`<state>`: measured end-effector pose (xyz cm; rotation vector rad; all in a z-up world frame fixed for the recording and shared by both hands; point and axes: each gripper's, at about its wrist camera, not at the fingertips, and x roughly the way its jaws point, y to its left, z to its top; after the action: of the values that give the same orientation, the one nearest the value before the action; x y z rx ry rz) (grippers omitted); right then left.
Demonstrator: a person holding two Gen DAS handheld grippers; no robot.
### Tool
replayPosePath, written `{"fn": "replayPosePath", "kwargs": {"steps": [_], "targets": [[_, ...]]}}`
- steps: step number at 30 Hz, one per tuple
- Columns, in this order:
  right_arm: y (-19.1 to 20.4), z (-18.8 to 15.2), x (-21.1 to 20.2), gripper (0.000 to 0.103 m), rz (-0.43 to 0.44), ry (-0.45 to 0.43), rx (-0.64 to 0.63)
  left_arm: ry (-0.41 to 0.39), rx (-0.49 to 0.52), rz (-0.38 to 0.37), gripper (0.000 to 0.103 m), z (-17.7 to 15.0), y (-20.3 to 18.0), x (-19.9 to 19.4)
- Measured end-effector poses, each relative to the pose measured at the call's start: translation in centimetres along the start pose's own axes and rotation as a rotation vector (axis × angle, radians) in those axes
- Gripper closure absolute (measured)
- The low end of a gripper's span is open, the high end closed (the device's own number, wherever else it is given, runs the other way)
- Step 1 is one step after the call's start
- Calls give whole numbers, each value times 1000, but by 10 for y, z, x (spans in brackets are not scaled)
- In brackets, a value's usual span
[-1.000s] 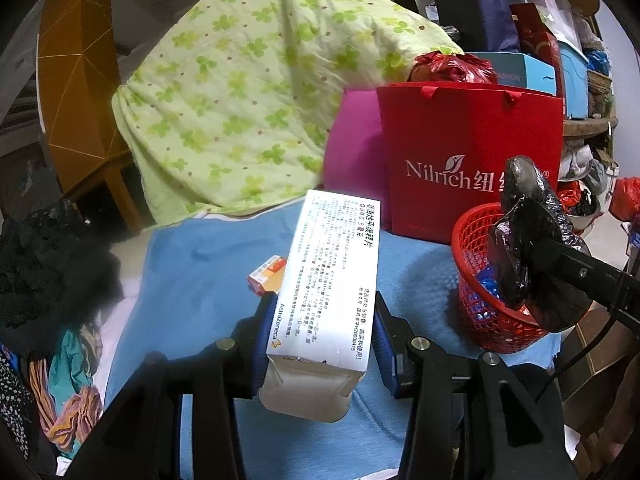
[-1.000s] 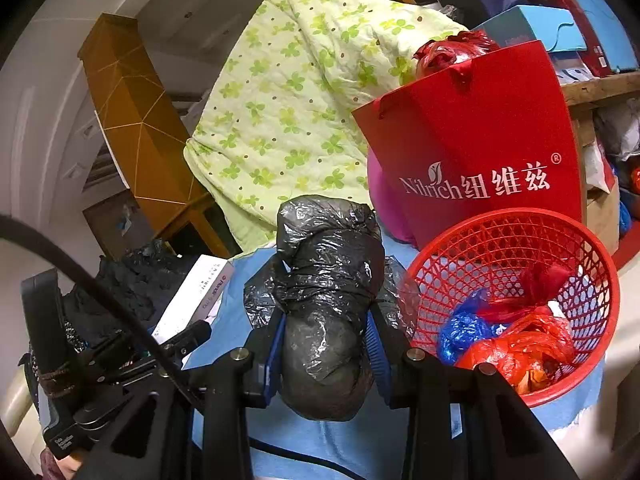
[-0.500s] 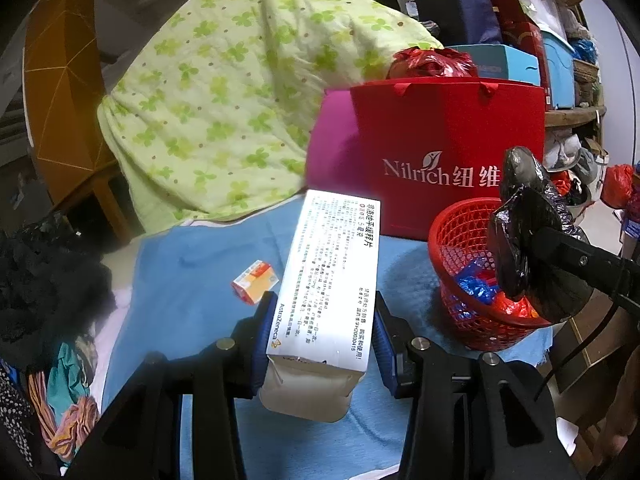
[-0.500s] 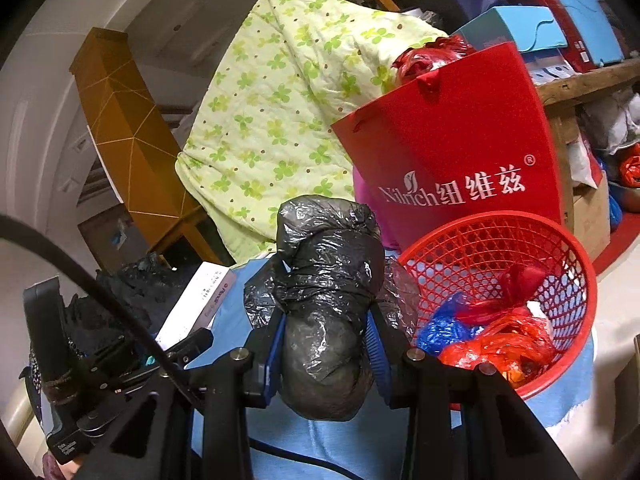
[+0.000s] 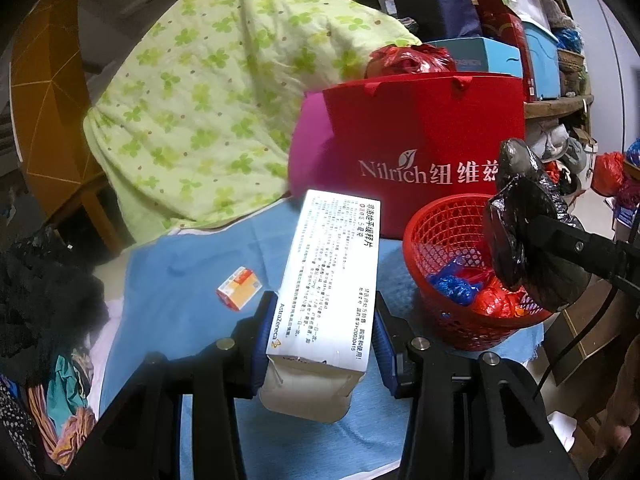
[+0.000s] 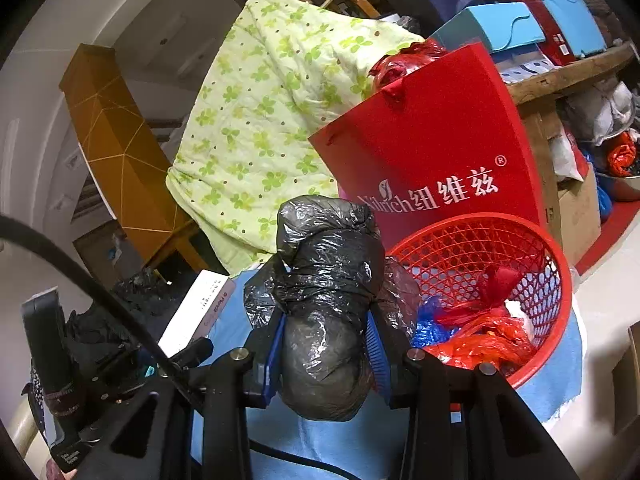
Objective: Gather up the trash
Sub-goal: 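Carry the white box and black bag with both grippers over the red mesh basket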
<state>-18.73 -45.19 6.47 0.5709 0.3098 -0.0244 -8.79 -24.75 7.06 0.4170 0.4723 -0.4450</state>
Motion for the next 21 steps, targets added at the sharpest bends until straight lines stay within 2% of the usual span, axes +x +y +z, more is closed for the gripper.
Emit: {"fn": "replayPosePath", "kwargs": {"steps": [21], "targets": [[-25, 4, -12, 63, -27, -16, 58, 1, 45, -50, 56, 8, -25, 3]]}}
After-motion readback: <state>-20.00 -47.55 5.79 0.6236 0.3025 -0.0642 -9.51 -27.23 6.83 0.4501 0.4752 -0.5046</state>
